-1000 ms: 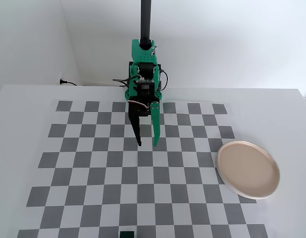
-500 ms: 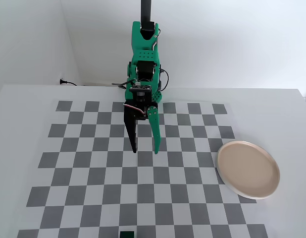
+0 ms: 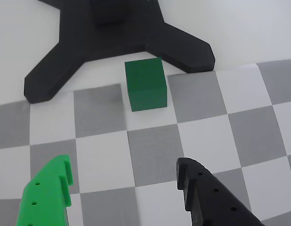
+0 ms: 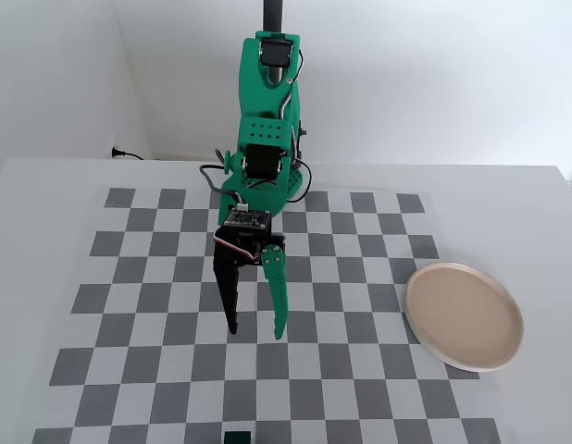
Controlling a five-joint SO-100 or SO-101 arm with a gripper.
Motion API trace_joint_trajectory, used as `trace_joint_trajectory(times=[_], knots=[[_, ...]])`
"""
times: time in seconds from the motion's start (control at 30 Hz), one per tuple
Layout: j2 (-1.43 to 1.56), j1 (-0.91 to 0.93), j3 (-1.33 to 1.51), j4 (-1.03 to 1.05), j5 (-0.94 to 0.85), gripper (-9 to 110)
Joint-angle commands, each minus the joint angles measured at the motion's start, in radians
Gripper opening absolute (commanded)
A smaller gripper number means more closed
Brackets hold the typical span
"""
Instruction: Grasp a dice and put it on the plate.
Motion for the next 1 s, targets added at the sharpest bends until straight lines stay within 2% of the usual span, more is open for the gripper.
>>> trace_joint_trajectory(times=[0.0, 0.5, 0.97], knots=[[-0.072, 0.005, -0.166, -0.032, -0.005, 19], [-0.471, 0.012, -0.54, -0.009, 0.023, 21], [-0.657, 0.038, -0.704, -0.006, 0.029, 21]])
